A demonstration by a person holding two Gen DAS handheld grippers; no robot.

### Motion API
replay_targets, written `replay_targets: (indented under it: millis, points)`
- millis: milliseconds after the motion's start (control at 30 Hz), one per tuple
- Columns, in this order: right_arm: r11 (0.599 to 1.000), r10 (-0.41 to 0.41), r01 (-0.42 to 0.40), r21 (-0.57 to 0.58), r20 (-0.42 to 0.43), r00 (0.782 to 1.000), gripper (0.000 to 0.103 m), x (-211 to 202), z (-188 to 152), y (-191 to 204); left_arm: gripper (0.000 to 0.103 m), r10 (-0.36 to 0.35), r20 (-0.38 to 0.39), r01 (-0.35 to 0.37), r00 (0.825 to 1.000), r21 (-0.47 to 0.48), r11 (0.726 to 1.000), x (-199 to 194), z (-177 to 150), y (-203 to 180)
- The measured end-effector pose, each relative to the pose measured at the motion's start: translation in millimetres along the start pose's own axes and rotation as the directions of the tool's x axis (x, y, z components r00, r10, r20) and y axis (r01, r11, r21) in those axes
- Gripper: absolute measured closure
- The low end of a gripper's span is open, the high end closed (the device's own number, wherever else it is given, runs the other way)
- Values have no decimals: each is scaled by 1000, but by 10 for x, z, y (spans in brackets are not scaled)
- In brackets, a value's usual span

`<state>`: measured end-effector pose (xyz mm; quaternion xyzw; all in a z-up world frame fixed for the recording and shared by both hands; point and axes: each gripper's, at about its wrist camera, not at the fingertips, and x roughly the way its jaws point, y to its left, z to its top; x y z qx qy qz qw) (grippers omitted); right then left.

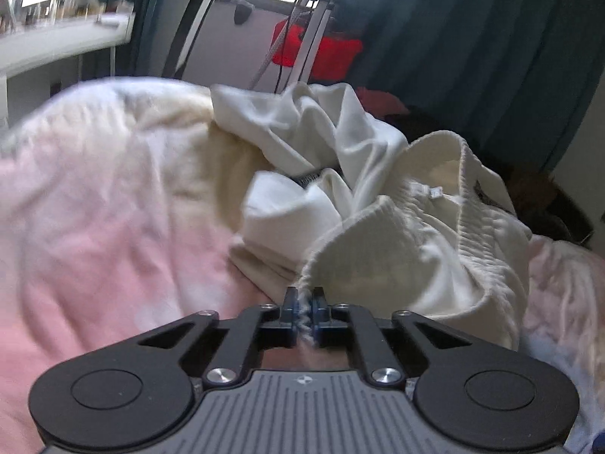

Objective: Fold clothes
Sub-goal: 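Grasp the elastic waistband of the cream garment with the left gripper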

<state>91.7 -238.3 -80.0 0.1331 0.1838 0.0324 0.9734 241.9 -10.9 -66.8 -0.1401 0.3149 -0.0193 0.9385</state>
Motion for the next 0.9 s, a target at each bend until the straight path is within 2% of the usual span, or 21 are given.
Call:
replay_targets:
  millis: [133,267,333,433,467,567,667,767,900]
  points:
    - [1000,6,-6,3,2,1000,25,5,11,-13,96,-47,111,33,993,126,991,-628,50,-18]
    - [1000,16,-16,2,21,1000,26,-135,52,29,96,-94,211,54,973,187,981,-1466,-65,20]
    - [1000,24,-24,0,28,999,25,-217,73,57,97,-98,239,52,966,193,980,-1814,-166,117]
    - [998,64,-64,-27,18,998,25,-451,94,173,97,-75,218,28,973,213,977,-2107,-446,326]
    - [996,78,-78,-45,8,997,25,-527,72,226,97,-61,192,21,979,204,979,-2138,-550,414]
    - [990,101,-104,-96,-41,994,25,-636,-51,411,97,-54,54,49,997,78,996,-2062,-699,638]
    - [982,109,-124,-140,-106,988,26,-601,-157,590,97,-6,53,2,999,86,996,-2039,-735,619]
    - [971,104,-134,-198,-153,983,27,-361,-43,799,97,25,54,-29,998,74,997,-1967,-762,628]
    - [957,97,-150,-249,-214,972,27,148,234,1133,96,27,9,-26,1000,-28,999,-1819,-795,821]
